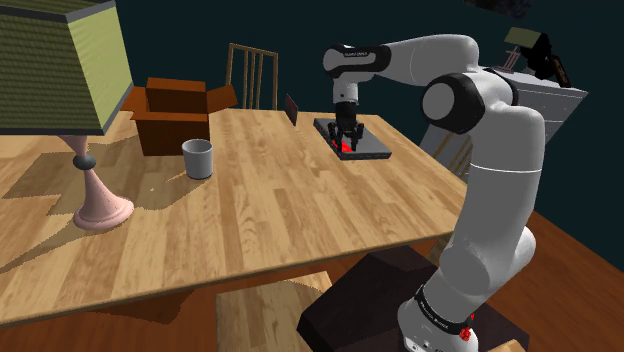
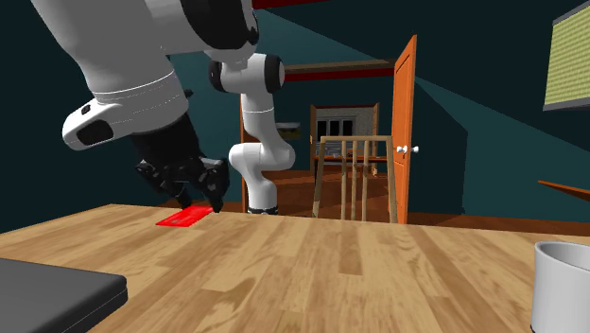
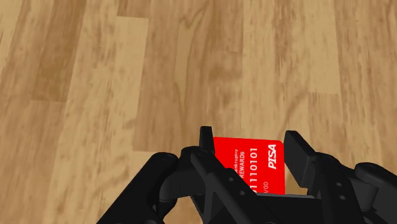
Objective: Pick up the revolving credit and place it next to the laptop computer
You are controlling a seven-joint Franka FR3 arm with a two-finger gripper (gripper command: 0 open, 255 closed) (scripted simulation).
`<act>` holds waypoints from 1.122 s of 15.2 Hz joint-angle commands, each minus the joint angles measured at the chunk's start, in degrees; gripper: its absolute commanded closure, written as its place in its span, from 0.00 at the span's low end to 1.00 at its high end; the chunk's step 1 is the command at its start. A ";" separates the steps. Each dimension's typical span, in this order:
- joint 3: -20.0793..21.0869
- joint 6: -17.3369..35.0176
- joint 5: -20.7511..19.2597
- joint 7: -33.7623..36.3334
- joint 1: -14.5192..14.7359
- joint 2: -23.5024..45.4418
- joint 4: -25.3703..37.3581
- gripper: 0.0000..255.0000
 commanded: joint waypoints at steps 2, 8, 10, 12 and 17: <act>-1.33 0.14 -1.58 -3.69 -2.18 -0.57 -0.89 1.00; -2.61 2.27 -3.01 -7.23 -4.32 -0.21 -2.71 1.00; -2.59 3.68 -2.98 -7.24 -4.30 0.07 -3.84 1.00; -2.57 5.06 -2.93 -7.26 -4.29 0.40 -4.90 1.00; -2.50 8.44 -2.80 -7.31 -4.29 1.43 -7.26 1.00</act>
